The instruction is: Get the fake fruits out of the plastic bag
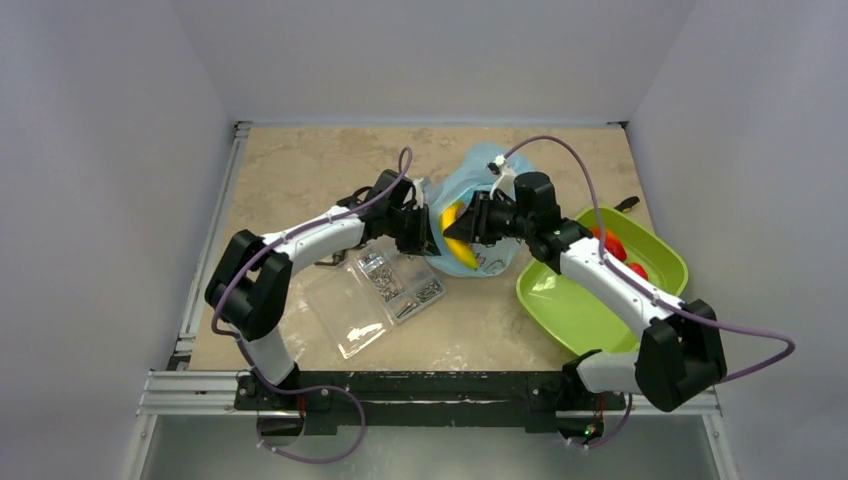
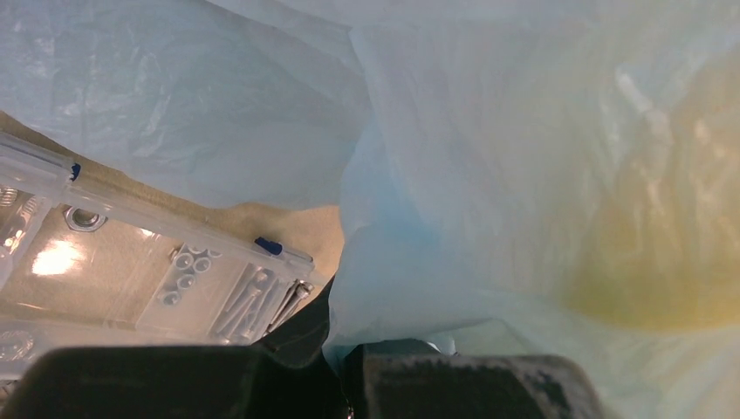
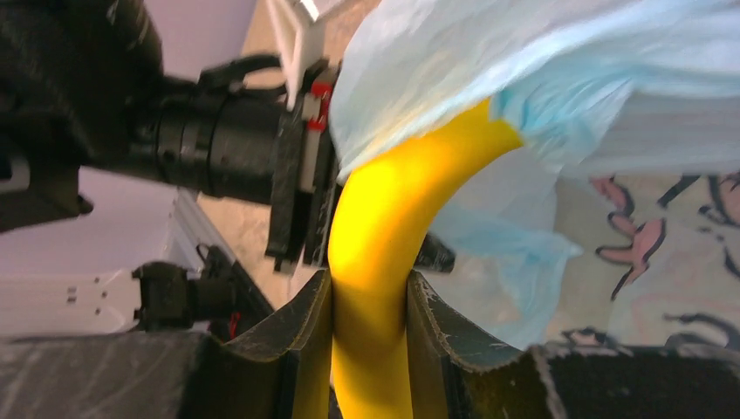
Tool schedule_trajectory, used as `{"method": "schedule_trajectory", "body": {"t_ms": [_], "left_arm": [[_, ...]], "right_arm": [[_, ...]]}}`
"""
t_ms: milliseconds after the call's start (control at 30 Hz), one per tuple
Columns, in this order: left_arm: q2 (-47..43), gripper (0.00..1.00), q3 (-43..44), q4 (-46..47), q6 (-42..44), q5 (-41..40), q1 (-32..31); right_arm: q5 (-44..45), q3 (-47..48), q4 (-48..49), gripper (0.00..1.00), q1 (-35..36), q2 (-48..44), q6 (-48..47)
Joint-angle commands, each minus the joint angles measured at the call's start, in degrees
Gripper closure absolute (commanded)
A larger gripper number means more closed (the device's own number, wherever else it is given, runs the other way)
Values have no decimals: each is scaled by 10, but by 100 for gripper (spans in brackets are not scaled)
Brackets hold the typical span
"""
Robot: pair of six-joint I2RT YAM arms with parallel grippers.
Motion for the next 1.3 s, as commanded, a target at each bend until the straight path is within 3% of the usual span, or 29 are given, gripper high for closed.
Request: {"method": "schedule_trajectory", "body": {"t_ms": [0,167,300,400,500,633,833,1033,1267], "left_arm": [[-7,100,19,-5,12,-2,-2],[-15,100,17,-4,10,-7,1],[-14,100,16,0,4,2,2],[-13,100,15,1,3,3,2],[-12,100,15,0,3,3,2],[-11,100,17,2,0,13,2],[-18,100,16,2,1,17,2],[-18,100,20,-3,5,14,2],[-19,100,24,-9,10,8,1]], "right_arm": [[-74,22,-119,100,1,-50,-43],[-31,18,-242,100,1,-97,-95],[36,1,-285,100,0,-175,-83],[173,7,-310,100,0,-249,-59],[377,22,-357,100,1,-301,-25],[537,19,-404,100,-1,-290,23],[551,-40,-352,100,-31,-203,47],[511,-63,-311,100,-82,-121,70],[467,-125,-246,100,-101,-96,85]]}}
